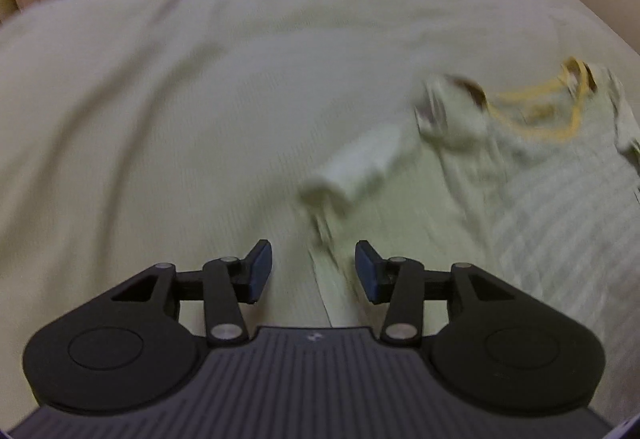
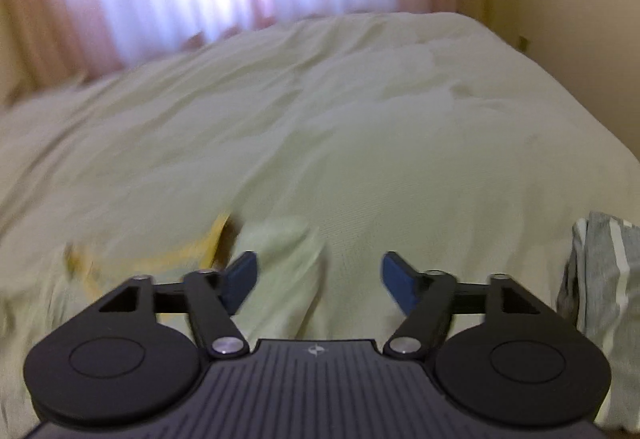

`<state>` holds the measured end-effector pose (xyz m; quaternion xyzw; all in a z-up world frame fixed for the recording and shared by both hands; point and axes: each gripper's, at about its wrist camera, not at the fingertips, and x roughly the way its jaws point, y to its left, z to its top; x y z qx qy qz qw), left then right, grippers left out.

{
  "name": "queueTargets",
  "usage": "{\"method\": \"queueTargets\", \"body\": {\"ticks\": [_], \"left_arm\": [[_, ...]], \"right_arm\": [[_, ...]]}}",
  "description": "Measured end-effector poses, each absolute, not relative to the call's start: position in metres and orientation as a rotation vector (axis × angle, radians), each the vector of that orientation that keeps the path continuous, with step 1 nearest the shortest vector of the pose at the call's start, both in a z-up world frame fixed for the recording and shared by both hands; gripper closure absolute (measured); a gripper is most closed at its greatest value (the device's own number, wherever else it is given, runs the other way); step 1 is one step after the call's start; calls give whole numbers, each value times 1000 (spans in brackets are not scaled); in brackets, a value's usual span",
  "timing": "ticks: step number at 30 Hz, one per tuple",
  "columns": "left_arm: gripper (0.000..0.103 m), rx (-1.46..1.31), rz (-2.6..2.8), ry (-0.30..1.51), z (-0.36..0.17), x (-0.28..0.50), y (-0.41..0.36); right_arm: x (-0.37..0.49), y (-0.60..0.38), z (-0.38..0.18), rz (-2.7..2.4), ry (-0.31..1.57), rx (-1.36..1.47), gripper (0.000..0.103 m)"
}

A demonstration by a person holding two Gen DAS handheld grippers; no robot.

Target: Fold clothes

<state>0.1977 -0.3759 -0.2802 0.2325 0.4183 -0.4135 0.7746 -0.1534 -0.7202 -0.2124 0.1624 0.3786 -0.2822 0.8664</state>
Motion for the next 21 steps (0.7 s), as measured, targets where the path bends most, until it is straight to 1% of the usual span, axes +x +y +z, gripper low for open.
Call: {"method": "queueTargets", "body": {"ticks": [3, 5, 6, 7, 8, 13, 16, 18, 19, 20, 21], "left_arm": [[63, 479, -930, 947, -291, 196, -379], [67, 469, -940, 966, -296, 195, -387], [76, 465, -945, 976, -298, 194, -390], [96, 463, -958, 992, -297, 192, -393], [99, 463, -961, 1002, -297, 192, -396], [100, 462, -837, 896, -277, 197, -380], [100, 503, -830, 920, -283, 196, -377], [100, 530, -825, 936, -287, 195, -375], [100, 544, -822, 931, -289, 193, -378], [100, 544, -816, 928, -289, 192, -381], [100, 538, -807, 929, -290, 192, -383]], "right_arm": [[-162, -672, -225, -497, 888, 197, 29], [-164, -650, -237, -457, 938, 131, 29], [-163, -642, -242, -441, 957, 98, 28], [-161, -635, -247, -427, 973, 63, 28], [-160, -628, -252, -412, 989, 28, 27], [-142, -612, -277, -374, 1055, -174, 28], [-136, -616, -282, -383, 1067, -212, 34], [-135, -621, -285, -368, 1070, -213, 42], [-135, -625, -285, -354, 1070, -206, 48], [-137, -630, -286, -336, 1068, -192, 69], [-140, -638, -284, -348, 1055, -158, 99]]}}
